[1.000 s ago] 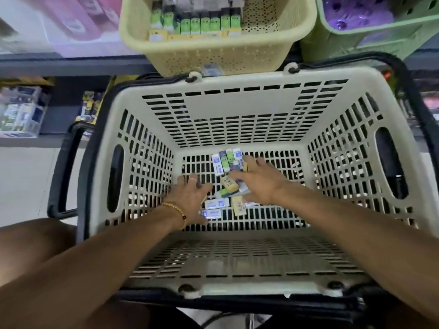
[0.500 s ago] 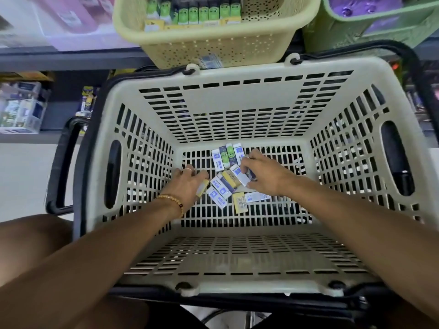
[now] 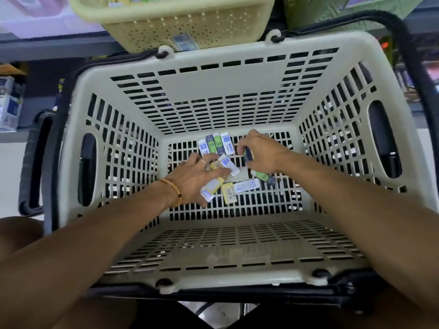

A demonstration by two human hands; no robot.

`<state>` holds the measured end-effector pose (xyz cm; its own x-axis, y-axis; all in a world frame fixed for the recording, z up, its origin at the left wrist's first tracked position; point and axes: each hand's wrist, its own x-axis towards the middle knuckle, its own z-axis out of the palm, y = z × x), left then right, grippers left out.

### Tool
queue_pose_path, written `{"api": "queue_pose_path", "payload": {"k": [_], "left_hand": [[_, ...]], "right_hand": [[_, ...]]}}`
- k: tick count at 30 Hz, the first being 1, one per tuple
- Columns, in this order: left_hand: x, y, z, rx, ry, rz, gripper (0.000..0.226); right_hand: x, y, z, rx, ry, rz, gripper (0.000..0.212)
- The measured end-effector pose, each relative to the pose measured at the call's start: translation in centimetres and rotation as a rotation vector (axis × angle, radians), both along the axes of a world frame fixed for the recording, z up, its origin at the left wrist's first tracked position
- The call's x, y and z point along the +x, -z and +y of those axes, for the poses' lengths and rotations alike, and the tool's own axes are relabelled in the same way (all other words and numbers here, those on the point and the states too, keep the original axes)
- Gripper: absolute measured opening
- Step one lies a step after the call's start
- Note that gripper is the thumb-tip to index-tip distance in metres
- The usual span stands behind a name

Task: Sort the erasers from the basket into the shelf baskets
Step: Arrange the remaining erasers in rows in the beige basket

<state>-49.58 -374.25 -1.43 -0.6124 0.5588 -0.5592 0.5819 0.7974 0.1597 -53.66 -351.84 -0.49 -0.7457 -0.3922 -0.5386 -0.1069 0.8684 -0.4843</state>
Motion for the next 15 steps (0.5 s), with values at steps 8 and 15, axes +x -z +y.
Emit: {"api": "queue_pose_path", "payload": {"k": [8,15], "left_hand": [[-0.9,0.0,-0.3,0.173,-0.009,-0.048,0.078],[-1.7,0.0,1.0,0.074,0.048,-0.094,0.084]], "right_hand": [[-0.1,0.3,0.2,-0.058,0.022,0.000,0.015],[-0.6,-0.1,0.3,-0.154,0.177,-0.153,0.037]]}}
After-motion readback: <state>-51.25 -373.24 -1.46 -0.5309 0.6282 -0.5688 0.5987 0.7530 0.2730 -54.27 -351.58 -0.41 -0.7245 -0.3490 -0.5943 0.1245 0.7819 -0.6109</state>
